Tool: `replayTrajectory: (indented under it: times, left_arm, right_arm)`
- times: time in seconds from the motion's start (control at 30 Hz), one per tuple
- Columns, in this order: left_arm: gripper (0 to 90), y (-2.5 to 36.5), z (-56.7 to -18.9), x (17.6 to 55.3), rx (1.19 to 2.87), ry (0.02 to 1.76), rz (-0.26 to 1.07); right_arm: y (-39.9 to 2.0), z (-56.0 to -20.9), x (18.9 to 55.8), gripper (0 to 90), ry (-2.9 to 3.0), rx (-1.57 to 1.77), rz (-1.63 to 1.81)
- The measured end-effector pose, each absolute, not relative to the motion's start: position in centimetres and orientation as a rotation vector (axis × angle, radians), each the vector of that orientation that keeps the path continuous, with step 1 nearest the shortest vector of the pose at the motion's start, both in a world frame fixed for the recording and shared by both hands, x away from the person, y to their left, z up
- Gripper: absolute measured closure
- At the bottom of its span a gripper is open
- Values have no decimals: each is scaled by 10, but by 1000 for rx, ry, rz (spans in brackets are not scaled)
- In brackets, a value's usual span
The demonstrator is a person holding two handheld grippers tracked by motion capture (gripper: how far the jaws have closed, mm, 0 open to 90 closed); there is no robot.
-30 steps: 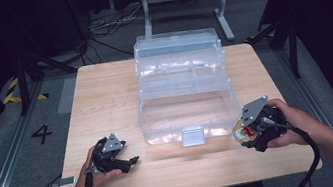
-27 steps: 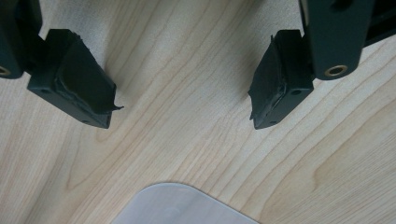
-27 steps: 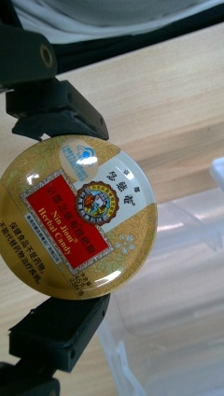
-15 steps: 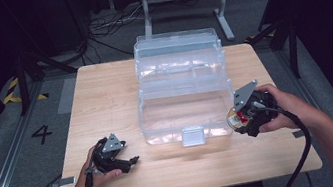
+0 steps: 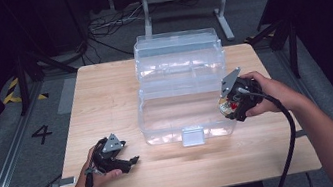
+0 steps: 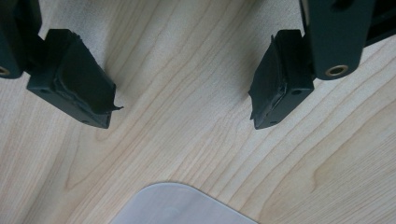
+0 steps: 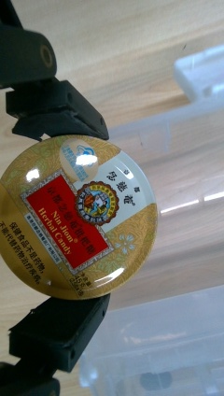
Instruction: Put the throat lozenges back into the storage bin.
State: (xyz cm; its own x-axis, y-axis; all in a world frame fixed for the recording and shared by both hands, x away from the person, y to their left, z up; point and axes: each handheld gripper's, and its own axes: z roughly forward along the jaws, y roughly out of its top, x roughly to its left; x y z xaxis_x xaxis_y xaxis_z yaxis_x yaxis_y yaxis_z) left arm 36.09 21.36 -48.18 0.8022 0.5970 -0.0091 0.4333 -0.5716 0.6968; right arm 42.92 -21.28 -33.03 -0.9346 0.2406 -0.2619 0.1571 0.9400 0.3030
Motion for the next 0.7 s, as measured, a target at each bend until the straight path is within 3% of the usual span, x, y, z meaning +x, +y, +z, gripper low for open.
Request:
replayTrajectory:
  times: [0.27,0.7]
  left_arm:
    - [226,214,-482,361,2268,756,295]
    - [227,214,-482,361,2268,756,295]
  right_arm:
    - [-209,-350,452,203,2812,227,355]
    - [-200,-366,460,202,2868,158,284]
